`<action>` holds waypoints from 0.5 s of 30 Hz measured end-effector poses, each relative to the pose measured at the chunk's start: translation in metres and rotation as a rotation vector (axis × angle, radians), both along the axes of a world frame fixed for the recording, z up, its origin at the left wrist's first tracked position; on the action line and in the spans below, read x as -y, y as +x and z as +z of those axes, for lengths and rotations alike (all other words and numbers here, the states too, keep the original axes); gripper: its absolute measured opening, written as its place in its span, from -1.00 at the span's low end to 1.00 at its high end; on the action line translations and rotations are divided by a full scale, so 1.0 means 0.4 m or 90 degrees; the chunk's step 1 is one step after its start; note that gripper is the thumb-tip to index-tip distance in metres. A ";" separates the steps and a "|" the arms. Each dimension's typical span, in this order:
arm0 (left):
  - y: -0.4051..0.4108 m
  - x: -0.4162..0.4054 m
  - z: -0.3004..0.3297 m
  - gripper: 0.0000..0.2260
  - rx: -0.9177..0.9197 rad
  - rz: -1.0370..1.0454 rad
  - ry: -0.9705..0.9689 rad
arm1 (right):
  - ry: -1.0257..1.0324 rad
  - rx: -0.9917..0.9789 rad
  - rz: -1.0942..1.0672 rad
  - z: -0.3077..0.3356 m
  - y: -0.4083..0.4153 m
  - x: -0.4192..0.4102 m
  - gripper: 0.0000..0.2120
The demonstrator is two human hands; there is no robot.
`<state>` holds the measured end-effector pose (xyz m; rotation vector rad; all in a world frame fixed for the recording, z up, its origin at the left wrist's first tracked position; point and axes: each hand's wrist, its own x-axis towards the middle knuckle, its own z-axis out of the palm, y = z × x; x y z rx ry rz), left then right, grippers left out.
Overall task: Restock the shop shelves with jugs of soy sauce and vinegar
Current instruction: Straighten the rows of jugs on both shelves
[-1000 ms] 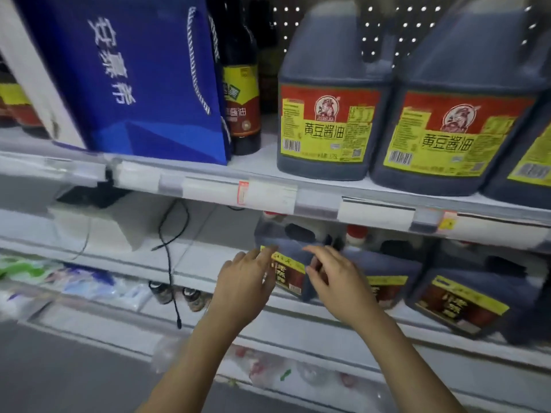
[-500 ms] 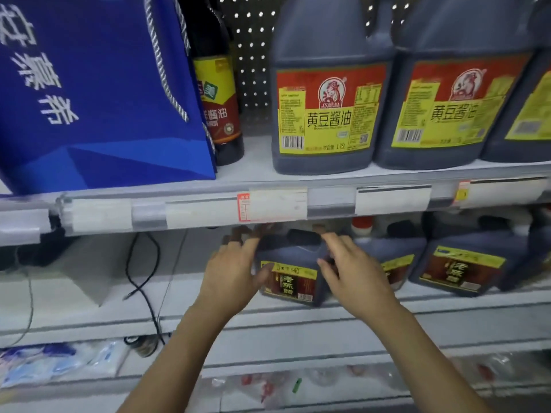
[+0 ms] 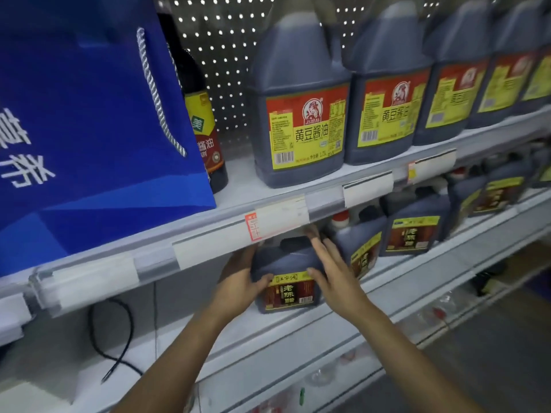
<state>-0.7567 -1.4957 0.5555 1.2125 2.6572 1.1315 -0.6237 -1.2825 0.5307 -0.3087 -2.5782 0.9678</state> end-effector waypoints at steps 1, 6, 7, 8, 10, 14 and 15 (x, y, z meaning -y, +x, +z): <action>0.004 0.002 0.000 -0.24 -0.016 -0.009 -0.012 | -0.014 -0.006 0.002 -0.001 -0.003 -0.004 -0.32; 0.049 -0.003 0.014 -0.28 -0.001 -0.016 -0.053 | -0.072 -0.024 0.023 -0.001 -0.021 -0.027 -0.39; 0.053 -0.005 0.010 -0.31 -0.010 -0.006 -0.042 | -0.078 -0.018 0.028 0.000 -0.027 -0.034 -0.40; 0.059 -0.008 0.005 -0.34 -0.016 0.009 -0.032 | -0.086 -0.012 0.038 -0.001 -0.031 -0.042 -0.39; 0.073 -0.017 -0.004 -0.39 -0.014 0.042 -0.009 | -0.098 -0.001 0.055 0.002 -0.039 -0.055 -0.35; 0.087 -0.034 -0.019 -0.39 0.004 0.060 0.014 | -0.112 -0.006 0.087 -0.005 -0.046 -0.077 -0.34; 0.085 -0.033 -0.021 -0.40 0.006 0.063 0.015 | -0.113 -0.009 0.093 -0.008 -0.045 -0.076 -0.35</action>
